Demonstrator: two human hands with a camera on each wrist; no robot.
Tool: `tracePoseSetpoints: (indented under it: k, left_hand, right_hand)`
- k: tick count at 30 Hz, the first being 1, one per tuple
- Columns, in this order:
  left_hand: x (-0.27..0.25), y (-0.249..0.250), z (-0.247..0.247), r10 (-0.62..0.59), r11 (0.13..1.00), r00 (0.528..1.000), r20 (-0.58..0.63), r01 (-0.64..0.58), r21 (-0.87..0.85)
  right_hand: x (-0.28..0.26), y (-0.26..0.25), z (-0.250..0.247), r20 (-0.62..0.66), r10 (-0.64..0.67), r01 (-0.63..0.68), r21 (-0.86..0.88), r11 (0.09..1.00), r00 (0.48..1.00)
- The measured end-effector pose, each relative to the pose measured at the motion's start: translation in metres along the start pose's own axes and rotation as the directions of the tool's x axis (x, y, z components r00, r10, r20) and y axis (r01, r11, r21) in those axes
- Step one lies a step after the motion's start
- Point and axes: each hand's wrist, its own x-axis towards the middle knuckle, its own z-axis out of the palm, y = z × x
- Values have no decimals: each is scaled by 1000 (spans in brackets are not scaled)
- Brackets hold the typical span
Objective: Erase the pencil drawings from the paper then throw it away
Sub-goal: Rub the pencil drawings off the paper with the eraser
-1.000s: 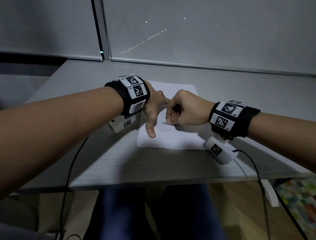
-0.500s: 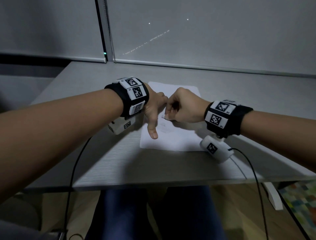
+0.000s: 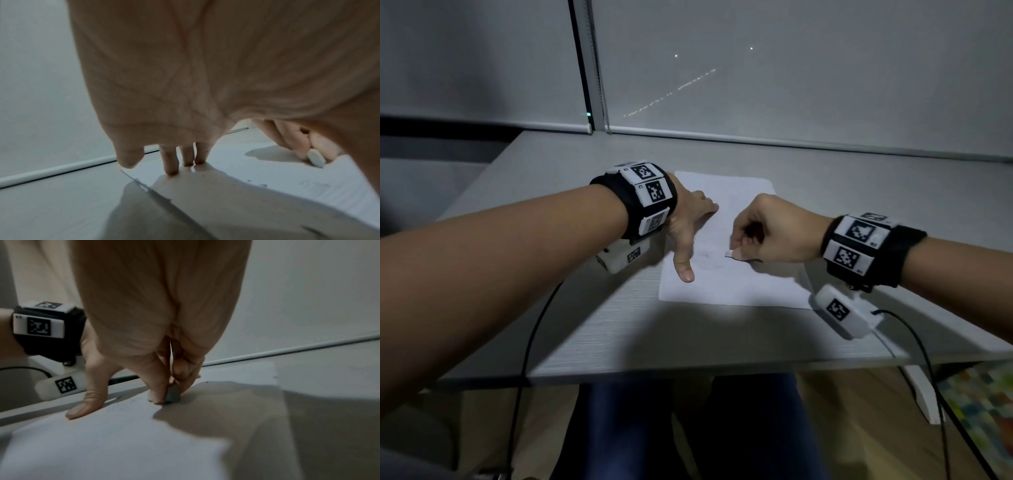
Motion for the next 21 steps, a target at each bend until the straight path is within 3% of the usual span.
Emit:
tracePoseSetpoints:
  k: [4, 7, 10, 14, 17, 21]
  left_hand:
    - [-17, 6, 4, -51, 998, 999, -6, 51, -22]
    - [-35, 7, 11, -100, 995, 995, 4, 100, 10]
    - [-43, 8, 15, -80, 995, 996, 38, 78, 58]
    - [-55, 1, -3, -100, 995, 994, 31, 101, -15]
    - [-54, -14, -15, -20, 994, 999, -34, 17, -106]
    - [-41, -22, -16, 184, 971, 974, -132, -201, -131]
  right_hand:
    - [-13, 23, -7, -82, 76, -85, -108, 991, 994]
    - [-18, 36, -10, -166, 151, -167, -86, 982, 974]
    - [-19, 37, -8, -172, 195, -209, -63, 976, 965]
    - [-8, 37, -11, -155, 166, -179, -72, 981, 974]
    - [-2, 34, -13, -102, 142, -148, -57, 987, 985]
    - [-4, 40, -18, -235, 145, -151, -8, 989, 961]
